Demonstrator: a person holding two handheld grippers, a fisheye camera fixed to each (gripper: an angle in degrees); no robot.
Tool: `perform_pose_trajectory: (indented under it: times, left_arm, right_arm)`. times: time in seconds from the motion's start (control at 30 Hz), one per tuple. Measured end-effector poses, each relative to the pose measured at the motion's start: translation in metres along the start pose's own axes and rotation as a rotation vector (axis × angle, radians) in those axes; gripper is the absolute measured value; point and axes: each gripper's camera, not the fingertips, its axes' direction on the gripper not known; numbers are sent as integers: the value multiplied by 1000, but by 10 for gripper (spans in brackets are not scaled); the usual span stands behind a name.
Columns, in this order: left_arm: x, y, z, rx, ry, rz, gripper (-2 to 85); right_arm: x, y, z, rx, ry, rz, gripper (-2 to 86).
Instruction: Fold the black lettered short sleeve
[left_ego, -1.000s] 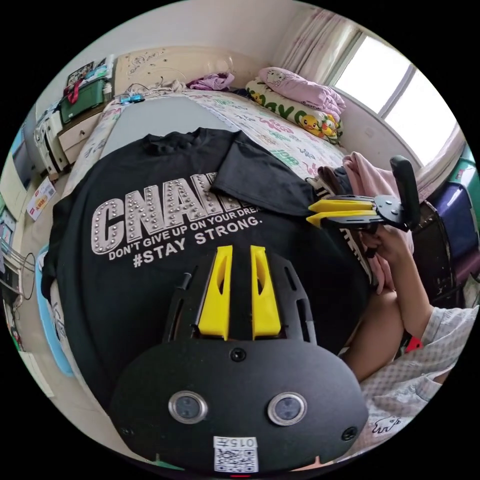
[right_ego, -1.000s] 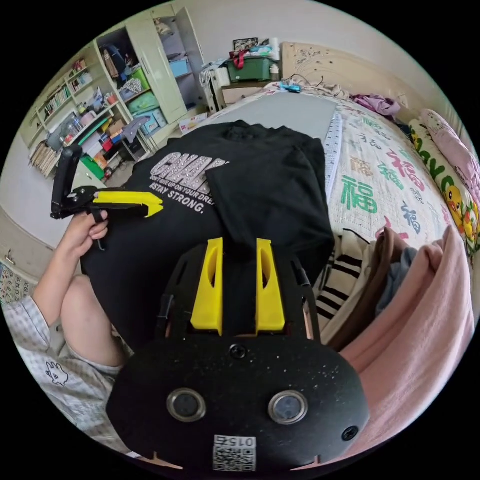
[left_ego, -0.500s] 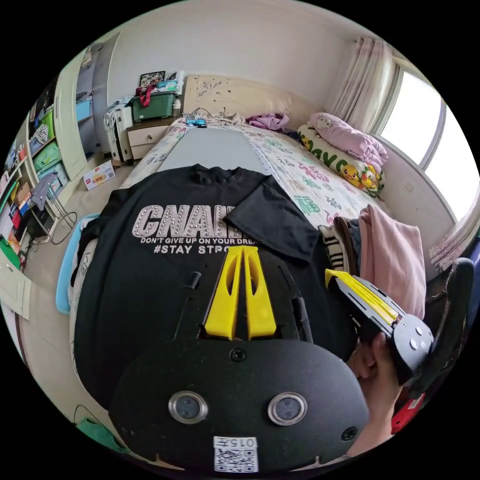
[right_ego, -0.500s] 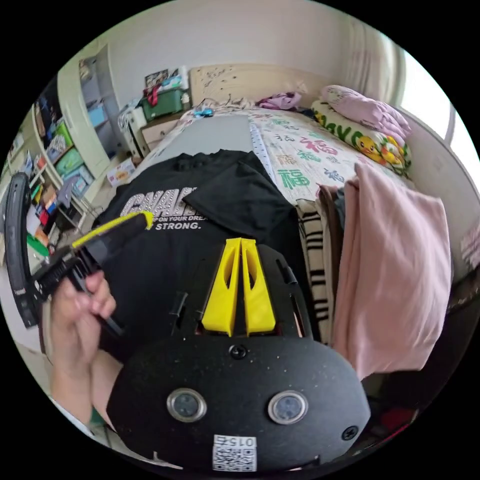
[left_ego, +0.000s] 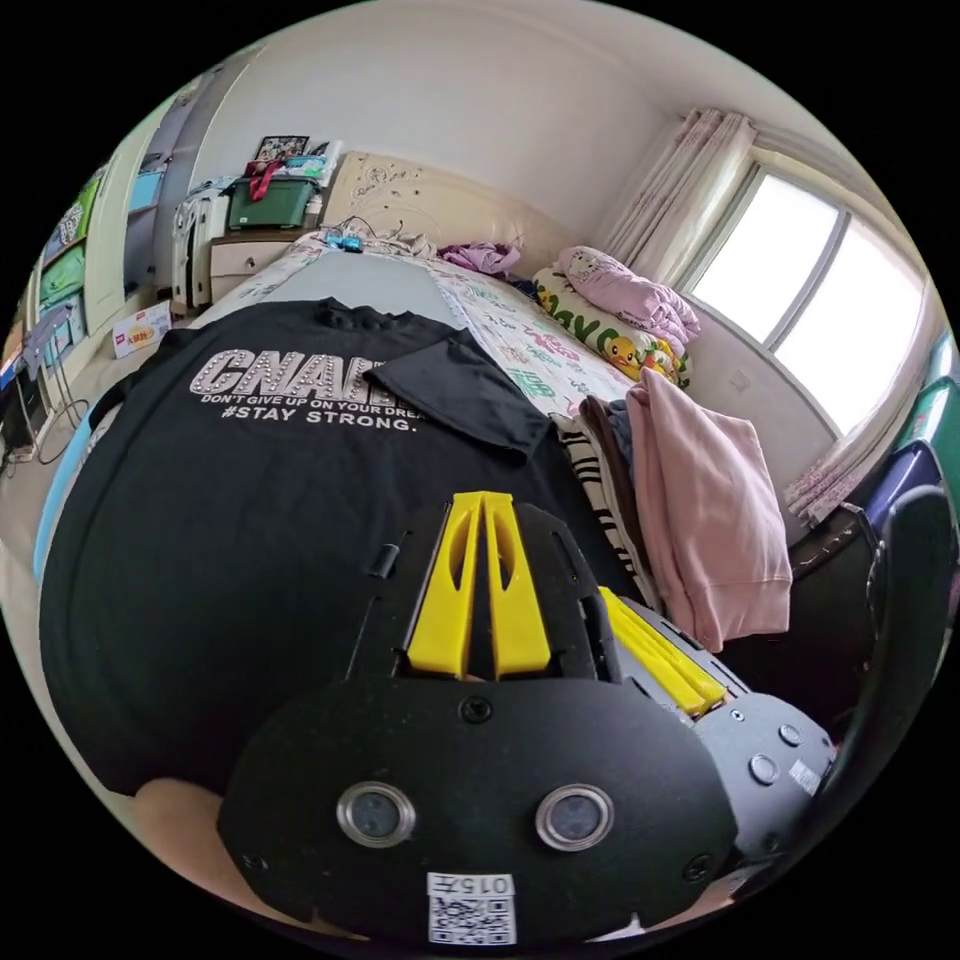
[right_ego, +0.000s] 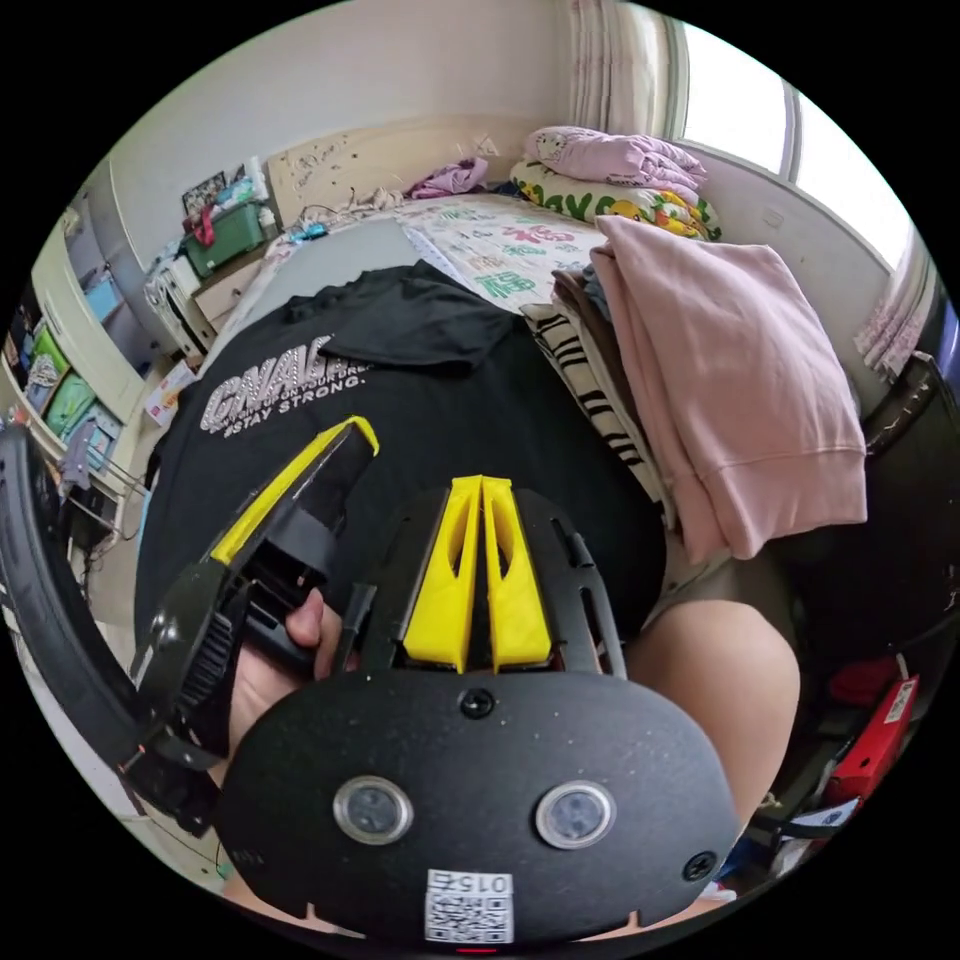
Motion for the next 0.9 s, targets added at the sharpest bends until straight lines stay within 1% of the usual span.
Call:
perform_pose_trajectory:
  times: [0.07, 0.13, 0.2, 0.3, 0.37, 0.43, 0.5, 0.6, 0.67, 0.73, 0.8, 0.9]
  left_arm:
    - [1, 1, -3, -6, -33, 24, -7]
    - [-6, 3, -5, -3, -37, -4, -7]
    - [-19, 5, -6, -9, 29, -37, -8]
    - [-33, 7, -11, 5, 48, -79, -8]
    - [-38, 8, -17, 27, 44, -92, -8]
    - [-43, 10, -22, 46, 77, -78, -8]
    - [-56, 9, -23, 36, 151, -87, -9]
    - [-81, 5, -20, -1, 182, -172, -9]
    - [-94, 3, -16, -27, 234, -225, -9]
    - [-103, 3, -12, -51, 285, -265, -9]
    - [-110, 3, -8, -79, 319, -287, -9]
    - [-114, 1, -11, -81, 310, -285, -9]
  right_arm:
    - [-17, -1, 12, -3, 43, 0, -8]
    - [-29, -1, 21, -9, 28, -14, -9]
    - [-43, 1, 29, -9, 31, -55, -9]
    - [-66, 6, 44, 12, 66, -80, -8]
    - [-78, 5, 57, 3, 125, -57, -6]
    - [-94, 3, 71, 2, 191, -74, 1]
    - [-104, 2, 78, 39, 150, -118, -3]
    - [-113, -6, 100, -38, 49, -111, -4]
    - [-120, -8, 107, -18, 59, -138, -3]
    - [-129, -11, 118, -28, 107, -231, -2]
    - [-133, -10, 125, -17, 107, -274, 0]
    - [-131, -10, 134, 9, 88, -231, 1]
